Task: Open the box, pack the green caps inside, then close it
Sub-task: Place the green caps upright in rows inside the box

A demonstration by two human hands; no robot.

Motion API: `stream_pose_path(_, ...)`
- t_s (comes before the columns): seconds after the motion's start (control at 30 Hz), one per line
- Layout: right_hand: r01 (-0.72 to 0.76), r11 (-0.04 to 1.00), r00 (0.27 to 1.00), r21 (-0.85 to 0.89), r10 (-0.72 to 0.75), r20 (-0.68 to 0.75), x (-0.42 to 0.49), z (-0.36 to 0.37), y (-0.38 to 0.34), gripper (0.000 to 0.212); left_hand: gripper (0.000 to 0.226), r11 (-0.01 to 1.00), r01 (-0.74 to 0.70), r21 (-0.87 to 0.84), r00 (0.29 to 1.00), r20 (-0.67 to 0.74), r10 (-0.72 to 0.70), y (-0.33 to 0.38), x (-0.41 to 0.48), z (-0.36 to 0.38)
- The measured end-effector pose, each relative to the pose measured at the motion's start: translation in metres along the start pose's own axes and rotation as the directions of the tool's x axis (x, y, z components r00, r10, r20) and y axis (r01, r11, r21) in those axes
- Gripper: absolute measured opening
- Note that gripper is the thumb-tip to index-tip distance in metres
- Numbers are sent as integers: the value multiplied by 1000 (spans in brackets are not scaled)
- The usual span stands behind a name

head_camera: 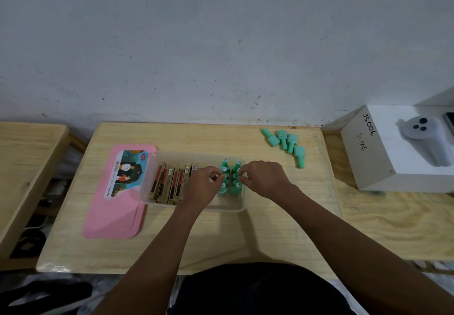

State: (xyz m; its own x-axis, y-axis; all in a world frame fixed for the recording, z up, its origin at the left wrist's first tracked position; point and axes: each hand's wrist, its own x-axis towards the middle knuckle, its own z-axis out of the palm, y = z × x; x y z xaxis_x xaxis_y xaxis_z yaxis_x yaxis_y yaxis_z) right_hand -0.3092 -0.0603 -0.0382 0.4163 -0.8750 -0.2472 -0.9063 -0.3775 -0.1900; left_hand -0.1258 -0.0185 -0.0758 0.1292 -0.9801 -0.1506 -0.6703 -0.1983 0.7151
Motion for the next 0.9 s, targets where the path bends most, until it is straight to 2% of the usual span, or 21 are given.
stream_pose_path(0.23, -56, 994, 998, 93, 58, -13, -2, 5, -3, 29, 14, 1000, 0, 19, 1000, -10, 0, 1, -2, 0)
stream_pose_path(0.43, -18, 982, 991, 190, 44, -130, -15, 2, -6, 30, 25, 1000, 9, 14, 1000, -22, -8, 5, -10, -3)
stream_pose_path(0.53, 47, 991, 998, 122, -42, -43, -20, 2, -7, 32, 27, 999, 12, 39, 996, 86, -16, 3, -12, -6)
stream_pose_path(0.63, 40, 996, 999, 83, -39, -11, -19, 5, -7, 30, 27, 999, 9, 47, 988, 152, -16, 1, -11, -7)
stream_pose_path(0.9, 49, 996, 998, 74, -47, -28, -20, 10, -5, 29, 28, 999, 32, 34, 991, 127, -36, 5, -12, -5)
